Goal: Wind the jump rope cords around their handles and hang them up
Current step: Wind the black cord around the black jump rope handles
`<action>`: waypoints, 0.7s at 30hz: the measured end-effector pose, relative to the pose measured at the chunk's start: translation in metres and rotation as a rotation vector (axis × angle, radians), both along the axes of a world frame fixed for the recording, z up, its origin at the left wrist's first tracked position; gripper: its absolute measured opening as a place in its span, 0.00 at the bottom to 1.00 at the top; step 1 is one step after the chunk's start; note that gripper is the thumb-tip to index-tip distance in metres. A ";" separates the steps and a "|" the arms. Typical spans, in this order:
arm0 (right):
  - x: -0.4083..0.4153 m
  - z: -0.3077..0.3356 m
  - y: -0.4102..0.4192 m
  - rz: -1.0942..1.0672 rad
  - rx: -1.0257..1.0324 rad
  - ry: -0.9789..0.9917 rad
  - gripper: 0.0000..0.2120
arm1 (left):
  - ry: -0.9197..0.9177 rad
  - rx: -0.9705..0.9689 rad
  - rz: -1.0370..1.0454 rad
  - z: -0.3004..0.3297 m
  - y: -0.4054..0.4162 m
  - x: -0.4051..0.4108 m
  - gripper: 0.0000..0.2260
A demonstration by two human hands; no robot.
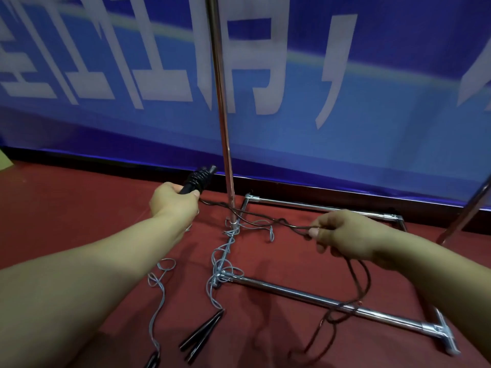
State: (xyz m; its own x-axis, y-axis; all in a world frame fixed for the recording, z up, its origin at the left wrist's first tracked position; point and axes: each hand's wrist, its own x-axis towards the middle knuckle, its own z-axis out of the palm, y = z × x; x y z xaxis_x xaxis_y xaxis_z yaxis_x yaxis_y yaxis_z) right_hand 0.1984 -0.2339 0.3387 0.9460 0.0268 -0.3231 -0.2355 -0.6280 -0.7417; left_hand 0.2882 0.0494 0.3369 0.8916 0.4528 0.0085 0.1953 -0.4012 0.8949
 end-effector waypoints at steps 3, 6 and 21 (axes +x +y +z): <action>0.003 -0.005 0.000 -0.107 0.024 0.023 0.18 | 0.006 0.055 -0.037 -0.003 0.004 -0.001 0.07; 0.006 -0.008 0.002 -0.240 0.098 0.100 0.20 | 0.011 0.032 -0.104 -0.005 0.001 -0.002 0.09; -0.003 0.001 0.037 0.088 0.326 -0.194 0.11 | 0.171 -0.332 -0.630 0.020 -0.068 -0.043 0.03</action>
